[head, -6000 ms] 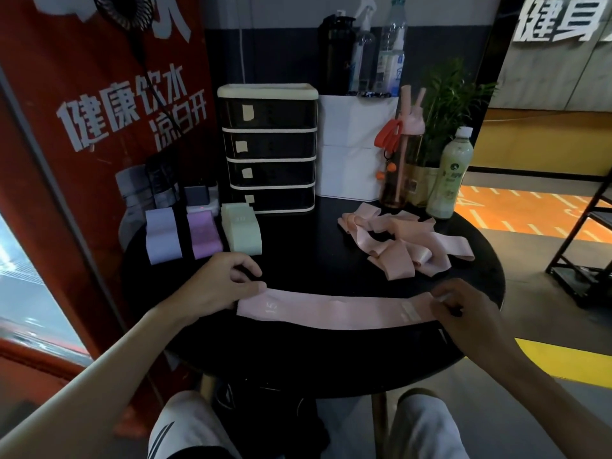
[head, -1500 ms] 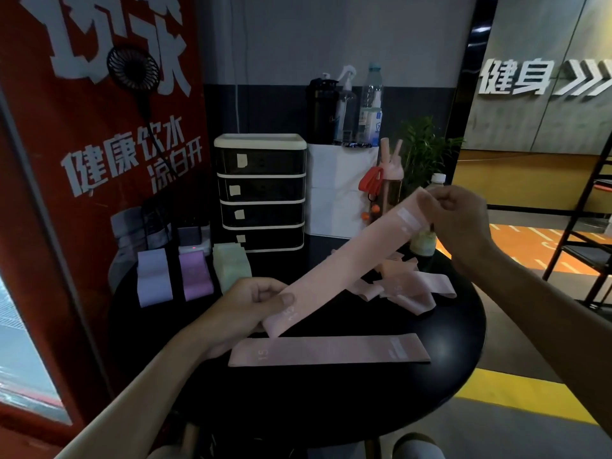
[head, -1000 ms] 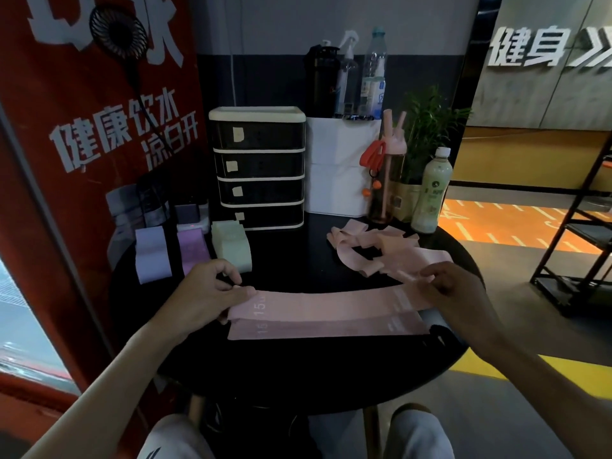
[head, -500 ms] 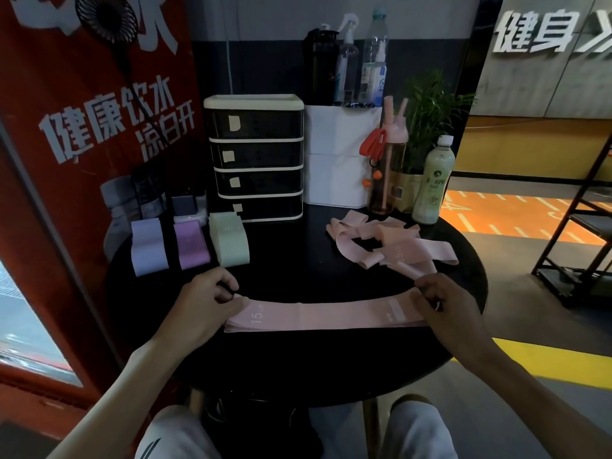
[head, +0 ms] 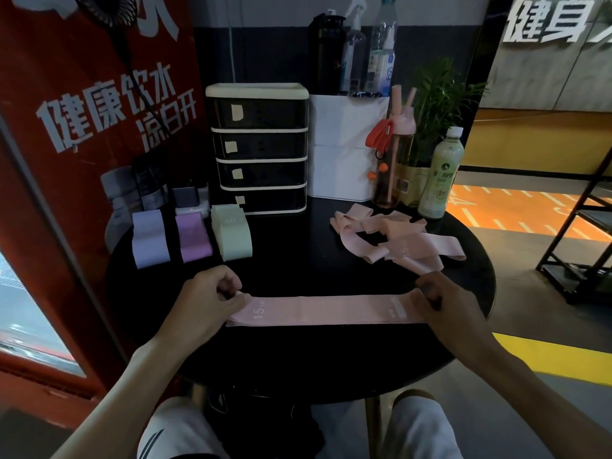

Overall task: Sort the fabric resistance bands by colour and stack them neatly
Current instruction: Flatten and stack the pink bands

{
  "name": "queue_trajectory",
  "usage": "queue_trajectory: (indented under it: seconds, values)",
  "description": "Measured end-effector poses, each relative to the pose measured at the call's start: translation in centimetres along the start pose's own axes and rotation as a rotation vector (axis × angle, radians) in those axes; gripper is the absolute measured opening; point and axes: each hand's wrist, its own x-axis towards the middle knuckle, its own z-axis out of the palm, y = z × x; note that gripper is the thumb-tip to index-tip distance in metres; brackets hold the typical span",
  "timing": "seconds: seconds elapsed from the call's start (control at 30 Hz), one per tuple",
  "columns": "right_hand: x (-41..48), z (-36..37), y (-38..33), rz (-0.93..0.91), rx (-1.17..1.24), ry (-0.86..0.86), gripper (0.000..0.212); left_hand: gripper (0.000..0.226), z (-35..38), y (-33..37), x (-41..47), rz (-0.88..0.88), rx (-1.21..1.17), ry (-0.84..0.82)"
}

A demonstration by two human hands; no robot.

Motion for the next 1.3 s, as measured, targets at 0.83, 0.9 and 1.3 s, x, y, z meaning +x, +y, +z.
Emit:
queue_trajectory:
  seconds: [0.83,0.9,1.3]
  values:
    - [0.5,0.5,1.0,-0.133,-0.12,-0.047,0.004,0.045,8.6,5.0,-0.5,0.495,0.315,-0.294]
    - [1.5,0.1,0.5,-0.152,-0.132,-0.074,0.006,0.041,8.7,4.8,-0.4,0.49,0.289,-0.283]
    - [11.6,0.1,-2.1,-0.204,-0.139,-0.149,0.028,0.05,8.9,4.7,-0.1,0.458,0.288,-0.32]
